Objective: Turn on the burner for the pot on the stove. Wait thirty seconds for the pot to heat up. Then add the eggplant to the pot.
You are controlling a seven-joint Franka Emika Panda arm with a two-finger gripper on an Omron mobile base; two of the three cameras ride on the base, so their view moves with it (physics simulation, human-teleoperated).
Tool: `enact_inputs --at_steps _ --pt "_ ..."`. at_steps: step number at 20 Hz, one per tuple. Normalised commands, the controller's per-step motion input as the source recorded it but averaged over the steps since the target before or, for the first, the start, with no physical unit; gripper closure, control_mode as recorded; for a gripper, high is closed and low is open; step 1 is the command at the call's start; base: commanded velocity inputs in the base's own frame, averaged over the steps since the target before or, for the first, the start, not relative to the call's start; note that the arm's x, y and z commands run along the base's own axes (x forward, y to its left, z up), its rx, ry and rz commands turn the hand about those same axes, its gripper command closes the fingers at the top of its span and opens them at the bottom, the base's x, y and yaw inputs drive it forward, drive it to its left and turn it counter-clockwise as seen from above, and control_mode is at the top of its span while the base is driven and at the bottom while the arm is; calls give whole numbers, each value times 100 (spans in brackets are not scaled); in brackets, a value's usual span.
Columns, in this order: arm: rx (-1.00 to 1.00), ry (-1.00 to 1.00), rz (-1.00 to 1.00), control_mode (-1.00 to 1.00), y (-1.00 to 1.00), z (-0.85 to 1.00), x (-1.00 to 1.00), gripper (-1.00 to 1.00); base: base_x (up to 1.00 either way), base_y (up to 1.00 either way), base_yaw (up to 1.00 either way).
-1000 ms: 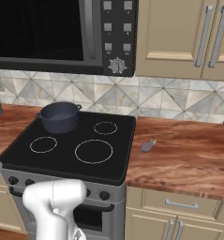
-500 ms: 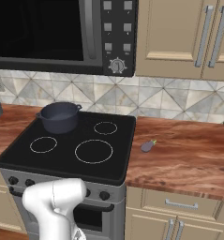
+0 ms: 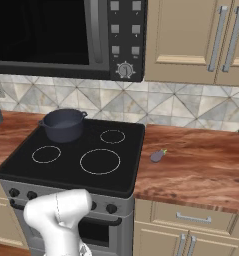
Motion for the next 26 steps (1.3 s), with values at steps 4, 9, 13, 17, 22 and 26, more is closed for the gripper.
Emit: enact_inputs --at_steps 4,9,13,17,22,26 --pt "0 -14 0 -100 0 -28 0 -100 0 0 0" --pt "-3 -18 0 -100 0 -31 0 -100 0 0 0" --pt "-5 -18 0 -100 0 -37 0 -100 0 0 0" --pt "-2 -23 0 -100 0 -31 0 -100 0 0 0" --pt "0 -24 0 -100 -4 -28 0 -100 0 0 0" --pt "0 -23 -1 -100 -11 -26 0 -100 0 0 0"
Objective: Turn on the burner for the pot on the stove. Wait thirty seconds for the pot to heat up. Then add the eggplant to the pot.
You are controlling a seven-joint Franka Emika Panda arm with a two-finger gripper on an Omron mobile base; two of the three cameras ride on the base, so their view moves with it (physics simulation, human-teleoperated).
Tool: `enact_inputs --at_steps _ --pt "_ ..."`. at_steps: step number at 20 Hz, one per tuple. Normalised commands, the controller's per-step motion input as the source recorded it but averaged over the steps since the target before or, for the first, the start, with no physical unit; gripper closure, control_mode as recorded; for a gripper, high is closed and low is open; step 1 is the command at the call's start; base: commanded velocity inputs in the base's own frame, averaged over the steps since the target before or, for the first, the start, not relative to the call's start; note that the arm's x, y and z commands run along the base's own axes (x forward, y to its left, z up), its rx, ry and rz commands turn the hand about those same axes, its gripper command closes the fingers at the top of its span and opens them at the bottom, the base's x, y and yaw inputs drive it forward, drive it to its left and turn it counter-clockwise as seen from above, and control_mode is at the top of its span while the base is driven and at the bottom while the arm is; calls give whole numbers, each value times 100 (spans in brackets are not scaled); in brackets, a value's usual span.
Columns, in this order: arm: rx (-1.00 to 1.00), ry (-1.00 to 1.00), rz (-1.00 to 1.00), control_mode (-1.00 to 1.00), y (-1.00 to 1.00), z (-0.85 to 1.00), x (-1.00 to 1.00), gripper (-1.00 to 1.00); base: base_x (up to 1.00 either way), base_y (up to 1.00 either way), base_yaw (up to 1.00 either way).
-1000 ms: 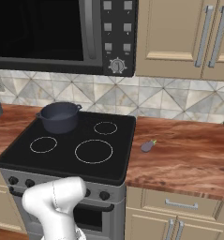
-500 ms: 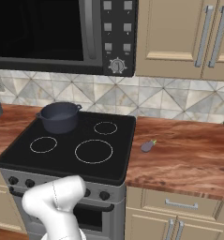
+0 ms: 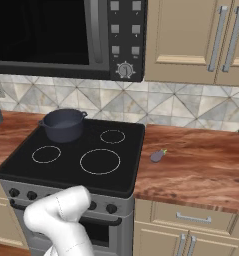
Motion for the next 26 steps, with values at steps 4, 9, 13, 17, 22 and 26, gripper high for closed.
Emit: enact_inputs --at_steps 4,9,13,17,22,26 --pt "0 -21 -1 -100 -9 -21 3 -100 0 0 0" --pt "-1 -9 0 -100 -4 -20 28 -100 0 0 0" --pt "0 -7 0 -100 -16 -17 28 -100 0 0 0" --pt "0 -5 0 -100 -18 -14 27 -100 0 0 0" --pt "-1 -5 0 -100 -4 -18 40 -100 0 0 0" --pt "-3 -4 -1 -100 0 -17 44 -100 0 0 0"
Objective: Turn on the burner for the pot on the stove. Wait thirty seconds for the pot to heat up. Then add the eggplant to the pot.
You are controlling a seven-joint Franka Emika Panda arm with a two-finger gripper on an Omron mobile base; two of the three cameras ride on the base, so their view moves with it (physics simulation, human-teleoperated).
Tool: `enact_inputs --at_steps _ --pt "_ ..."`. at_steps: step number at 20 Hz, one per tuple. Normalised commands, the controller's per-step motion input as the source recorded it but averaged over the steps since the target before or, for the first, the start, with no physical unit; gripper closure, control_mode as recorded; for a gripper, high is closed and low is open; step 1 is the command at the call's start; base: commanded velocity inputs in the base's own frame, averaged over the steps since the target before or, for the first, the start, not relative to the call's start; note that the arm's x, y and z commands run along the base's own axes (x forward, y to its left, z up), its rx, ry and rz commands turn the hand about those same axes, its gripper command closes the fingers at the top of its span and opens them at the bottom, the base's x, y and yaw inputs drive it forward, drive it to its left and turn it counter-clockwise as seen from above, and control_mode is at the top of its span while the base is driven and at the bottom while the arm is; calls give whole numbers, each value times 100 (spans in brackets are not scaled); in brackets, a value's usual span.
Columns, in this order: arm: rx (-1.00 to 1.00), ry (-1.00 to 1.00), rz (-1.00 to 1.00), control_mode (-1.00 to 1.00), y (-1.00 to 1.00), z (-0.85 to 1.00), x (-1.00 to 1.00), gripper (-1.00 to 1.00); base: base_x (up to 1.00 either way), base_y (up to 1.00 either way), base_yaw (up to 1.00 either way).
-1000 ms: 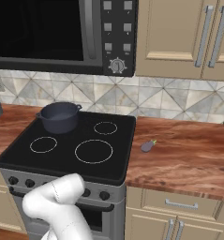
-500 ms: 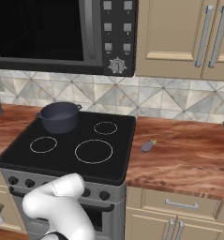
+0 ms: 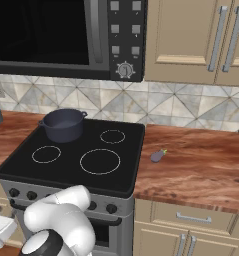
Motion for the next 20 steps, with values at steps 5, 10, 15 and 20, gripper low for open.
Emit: enact_inputs --at_steps 5,10,15,20 --pt "-3 -4 -2 -100 0 -16 41 -100 0 0 0" --pt "0 -2 0 -100 0 -14 32 -100 0 0 0" --pt "0 -1 0 -100 0 -23 24 -100 0 0 0" --pt "-1 0 0 -100 0 -37 14 -100 0 0 0"
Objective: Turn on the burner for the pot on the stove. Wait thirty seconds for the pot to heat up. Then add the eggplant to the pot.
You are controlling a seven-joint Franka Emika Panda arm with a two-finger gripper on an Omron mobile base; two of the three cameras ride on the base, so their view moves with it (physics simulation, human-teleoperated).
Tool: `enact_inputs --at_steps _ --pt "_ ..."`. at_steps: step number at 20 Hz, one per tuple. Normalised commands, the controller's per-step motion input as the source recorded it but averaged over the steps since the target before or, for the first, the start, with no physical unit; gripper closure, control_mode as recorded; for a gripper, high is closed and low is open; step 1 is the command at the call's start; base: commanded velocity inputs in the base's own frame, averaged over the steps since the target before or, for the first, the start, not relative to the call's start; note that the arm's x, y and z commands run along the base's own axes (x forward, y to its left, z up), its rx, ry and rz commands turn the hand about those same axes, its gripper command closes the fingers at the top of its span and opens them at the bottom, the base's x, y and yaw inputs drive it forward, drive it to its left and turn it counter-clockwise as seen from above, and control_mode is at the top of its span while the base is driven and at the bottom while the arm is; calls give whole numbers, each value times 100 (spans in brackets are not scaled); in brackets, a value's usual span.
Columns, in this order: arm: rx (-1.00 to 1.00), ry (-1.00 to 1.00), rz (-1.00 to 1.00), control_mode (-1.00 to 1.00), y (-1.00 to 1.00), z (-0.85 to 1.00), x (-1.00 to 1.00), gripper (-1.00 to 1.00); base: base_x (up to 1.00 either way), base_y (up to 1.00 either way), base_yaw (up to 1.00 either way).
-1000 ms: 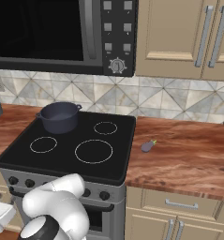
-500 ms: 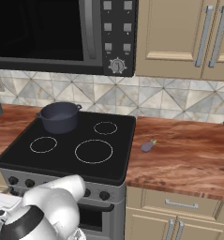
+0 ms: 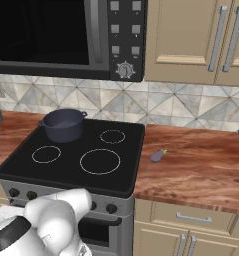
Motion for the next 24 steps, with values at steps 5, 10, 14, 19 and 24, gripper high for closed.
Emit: enact_inputs --at_steps 5,10,14,19,24 --pt "0 -2 0 -100 1 -21 8 -100 0 0 0" --pt "0 0 0 -100 11 -20 13 -100 0 0 0" --pt "0 0 0 -100 15 -22 26 -100 0 0 0" --pt "-2 -3 -1 -100 2 -9 17 -100 0 0 0" --pt "0 -1 0 -100 5 -13 18 -100 0 0 0"
